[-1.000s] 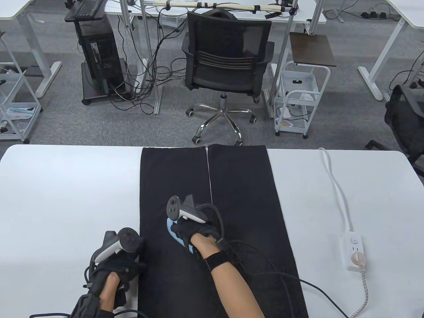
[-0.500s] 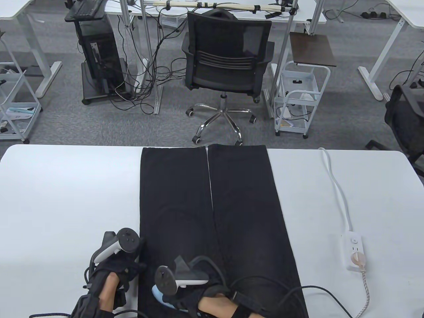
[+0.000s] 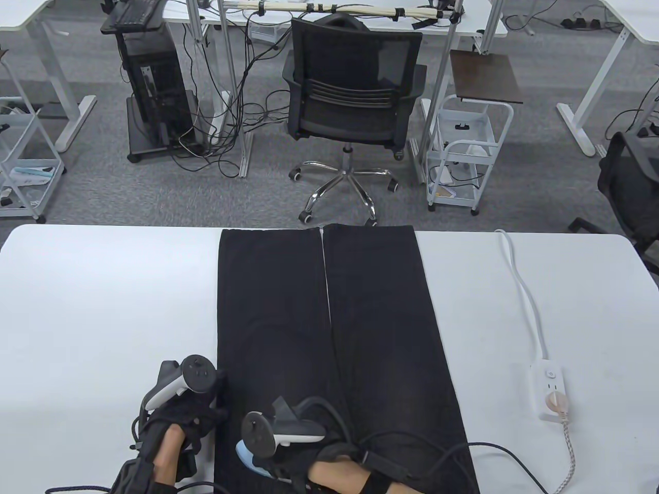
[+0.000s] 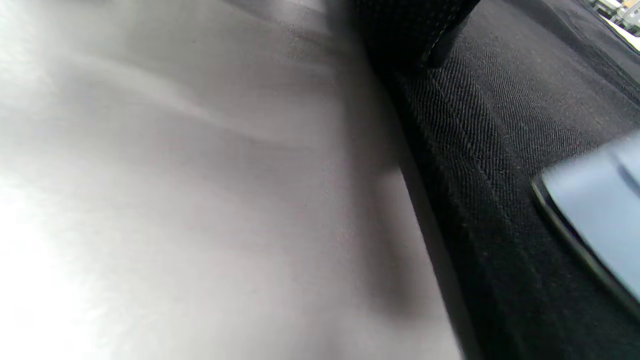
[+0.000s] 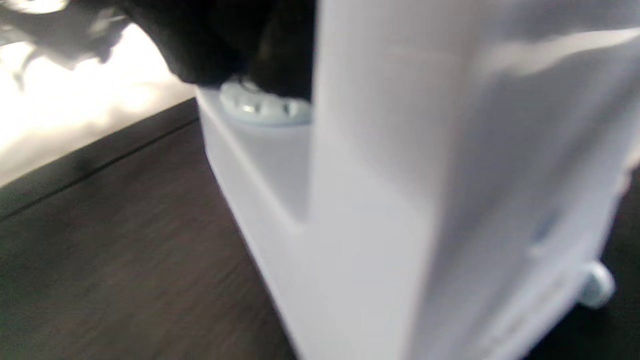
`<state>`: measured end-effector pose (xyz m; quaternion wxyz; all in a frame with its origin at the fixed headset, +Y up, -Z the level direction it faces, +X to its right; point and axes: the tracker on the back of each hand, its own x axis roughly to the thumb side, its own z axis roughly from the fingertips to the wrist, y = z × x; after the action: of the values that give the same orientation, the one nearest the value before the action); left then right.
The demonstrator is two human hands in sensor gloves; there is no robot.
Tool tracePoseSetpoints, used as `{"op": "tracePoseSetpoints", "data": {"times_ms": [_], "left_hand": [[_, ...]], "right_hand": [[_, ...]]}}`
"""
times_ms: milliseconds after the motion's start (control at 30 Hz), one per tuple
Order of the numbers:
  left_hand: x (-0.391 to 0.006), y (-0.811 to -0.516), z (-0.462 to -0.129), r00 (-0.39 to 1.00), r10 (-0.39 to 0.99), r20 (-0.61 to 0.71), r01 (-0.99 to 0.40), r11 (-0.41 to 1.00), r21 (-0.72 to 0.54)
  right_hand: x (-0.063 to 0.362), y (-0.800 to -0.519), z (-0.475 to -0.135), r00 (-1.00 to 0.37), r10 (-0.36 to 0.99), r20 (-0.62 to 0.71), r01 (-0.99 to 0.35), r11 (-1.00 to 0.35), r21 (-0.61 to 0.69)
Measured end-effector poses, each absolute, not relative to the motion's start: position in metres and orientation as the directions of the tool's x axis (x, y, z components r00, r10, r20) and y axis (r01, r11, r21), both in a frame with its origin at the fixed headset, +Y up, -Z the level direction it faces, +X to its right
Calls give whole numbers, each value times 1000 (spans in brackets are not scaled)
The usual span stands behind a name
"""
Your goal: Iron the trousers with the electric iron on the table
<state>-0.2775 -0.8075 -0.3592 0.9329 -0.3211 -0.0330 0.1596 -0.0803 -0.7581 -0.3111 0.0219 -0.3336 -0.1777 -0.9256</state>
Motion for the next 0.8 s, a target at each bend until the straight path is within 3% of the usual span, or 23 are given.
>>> {"op": "tracePoseSetpoints", "data": {"times_ms": [200, 467, 600, 800], "left_hand": [[-278, -808, -359, 947, 319, -41, -277, 743, -609], [-278, -808, -359, 947, 319, -41, -277, 743, -609], [-278, -808, -359, 947, 319, -41, -277, 743, -609], [-278, -808, -359, 948, 315, -39, -272, 742, -613]], "right_hand": [[-83, -757, -391, -885, 80, 458, 91, -936, 340], [-76, -755, -470, -976, 72, 208, 3, -940, 340], [-72, -755, -486, -986, 70, 150, -16, -941, 338], [-72, -756, -480, -988, 68, 136, -19, -941, 337]]}}
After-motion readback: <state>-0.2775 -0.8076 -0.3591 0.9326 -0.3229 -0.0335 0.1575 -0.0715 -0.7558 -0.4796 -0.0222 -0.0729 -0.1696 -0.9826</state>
